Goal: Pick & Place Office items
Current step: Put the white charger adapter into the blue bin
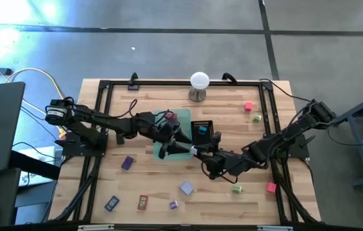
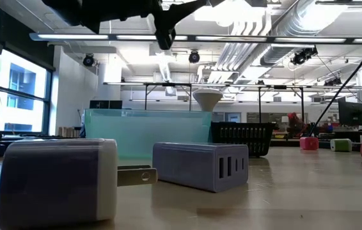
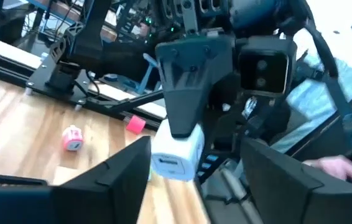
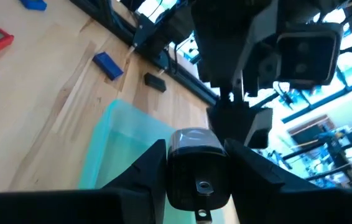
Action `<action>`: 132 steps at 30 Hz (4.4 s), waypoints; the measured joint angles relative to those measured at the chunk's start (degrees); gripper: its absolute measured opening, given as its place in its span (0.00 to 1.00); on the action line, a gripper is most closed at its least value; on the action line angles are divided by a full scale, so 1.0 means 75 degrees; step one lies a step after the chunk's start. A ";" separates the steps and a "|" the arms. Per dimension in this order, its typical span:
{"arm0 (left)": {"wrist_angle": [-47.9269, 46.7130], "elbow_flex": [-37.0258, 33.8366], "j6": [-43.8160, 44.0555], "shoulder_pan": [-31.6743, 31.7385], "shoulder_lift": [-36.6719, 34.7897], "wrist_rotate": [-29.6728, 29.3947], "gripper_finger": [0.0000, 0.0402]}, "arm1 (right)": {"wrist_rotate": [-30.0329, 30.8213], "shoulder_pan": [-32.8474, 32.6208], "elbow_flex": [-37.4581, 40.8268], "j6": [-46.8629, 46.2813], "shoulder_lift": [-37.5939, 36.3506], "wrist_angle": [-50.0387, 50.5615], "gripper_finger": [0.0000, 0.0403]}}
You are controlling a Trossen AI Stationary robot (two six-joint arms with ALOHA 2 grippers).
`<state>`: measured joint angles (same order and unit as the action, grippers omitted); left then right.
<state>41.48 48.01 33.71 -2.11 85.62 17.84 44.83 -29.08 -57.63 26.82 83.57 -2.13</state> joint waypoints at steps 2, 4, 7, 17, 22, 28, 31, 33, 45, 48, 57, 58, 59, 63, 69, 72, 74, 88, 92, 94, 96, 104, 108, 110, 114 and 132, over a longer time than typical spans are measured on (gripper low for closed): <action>-0.0002 0.0000 0.0377 -0.0009 0.0000 -0.0002 0.66 | 0.0008 0.0000 0.0000 0.0294 0.0000 -0.0263 0.30; -0.0001 0.0000 0.0595 -0.0007 0.0000 -0.0014 0.67 | 0.0011 0.0031 0.0000 0.0629 0.0000 -0.0557 0.30; 0.0042 0.0000 0.0634 -0.0010 0.0000 -0.0014 0.68 | 0.0002 0.0090 0.0000 0.1082 0.0000 -0.0974 0.30; 0.0338 0.0000 0.0394 -0.0178 0.0000 -0.0443 0.68 | -0.0425 0.0738 -0.0003 0.1443 0.0000 -0.1272 0.30; 0.0358 0.0000 0.0254 -0.0122 0.0000 -0.0567 0.68 | -0.0524 0.0898 -0.0003 0.1268 0.0000 -0.1292 0.30; 0.0416 0.0000 0.0249 -0.0111 0.0000 -0.0556 0.67 | -0.0661 0.0898 -0.0003 0.1238 0.0000 -0.1214 0.30; 0.0412 0.0000 0.0130 -0.0105 0.0000 -0.0568 0.64 | -0.0663 0.0901 -0.0003 0.1233 0.0000 -0.1183 0.30; 0.0404 0.0000 0.0080 -0.0106 0.0000 -0.0599 0.60 | -0.0663 0.0901 -0.0003 0.1233 0.0000 -0.1186 0.30; 0.0138 0.0000 -0.0064 -0.0114 0.0006 -0.0593 0.31 | -0.0966 0.0898 -0.0003 0.0159 0.0045 -0.1076 0.40; 0.0131 0.0006 -0.0066 -0.0114 0.0000 -0.0593 0.31 | -0.0961 0.0898 0.0003 -0.0133 0.0055 -0.1064 0.47; -0.0825 0.0023 0.0278 -0.0018 -0.0242 -0.0597 0.31 | 0.1120 0.0040 0.0006 -0.0142 0.0054 -0.1367 0.55; -0.1173 0.0009 0.0283 0.0027 -0.0342 -0.0599 0.31 | 0.1341 -0.0124 0.0006 -0.0114 0.0044 -0.1283 0.55; -0.1545 -0.0003 0.0281 0.0090 -0.0480 -0.0598 0.31 | 0.1525 -0.0272 0.0006 -0.0075 0.0041 -0.1209 0.55; -0.3010 0.0019 -0.0380 0.0354 -0.1117 -0.1013 0.31 | 0.1712 -0.0714 0.0006 -0.0408 0.0041 -0.0599 0.55; -0.5591 0.0010 -0.0934 0.0623 -0.1503 -0.3461 0.31 | 0.1572 -0.0835 0.0006 -0.1281 0.0041 0.0278 0.55; -0.6565 -0.0003 -0.1047 0.0862 -0.1407 -0.4054 0.31 | 0.1314 -0.0668 0.0006 -0.1645 0.0041 0.0682 0.55; -0.6848 -0.0003 -0.1066 0.1041 -0.1307 -0.4041 0.31 | 0.1051 -0.0501 0.0006 -0.1840 0.0041 0.0804 0.55; -0.5884 0.0003 -0.2109 0.1260 0.0075 -0.3749 0.32 | -0.1465 0.0364 0.0076 -0.2409 0.0041 0.0986 0.55; -0.5569 0.0003 -0.2326 0.1280 0.0464 -0.3744 0.32 | -0.1655 0.0451 0.0079 -0.2436 0.0041 0.1110 0.55; -0.5413 0.0003 -0.2416 0.1280 0.0612 -0.3748 0.32 | -0.1786 0.0450 0.0079 -0.2436 0.0041 0.1115 0.55; -0.5283 0.0004 -0.2523 0.1280 0.0745 -0.3750 0.32 | -0.1892 0.0446 0.0079 -0.2436 0.0041 0.1116 0.55; -0.5095 0.0000 -0.2542 0.1280 0.1322 -0.3758 0.33 | -0.2054 0.0446 0.0079 -0.2521 0.0041 0.1265 0.55; -0.4828 0.0000 -0.2777 0.1280 0.1506 -0.3780 0.33 | -0.2056 0.0446 0.0079 -0.2553 0.0041 0.1275 0.55; -0.4700 0.0006 -0.2875 0.1280 0.1562 -0.3805 0.33 | -0.2058 0.0446 0.0079 -0.2585 0.0041 0.1297 0.55; -0.4643 0.0000 -0.2896 0.1280 0.1556 -0.3814 0.33 | -0.2249 0.0446 0.0079 -0.2610 0.0041 0.1381 0.55; -0.4666 0.0000 -0.3237 0.1280 0.1556 -0.3816 0.34 | -0.2458 0.0443 0.0079 -0.2624 0.0041 0.1460 0.55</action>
<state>6.48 48.01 9.43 7.49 97.30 -10.78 26.39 -25.76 -57.04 7.14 83.88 8.82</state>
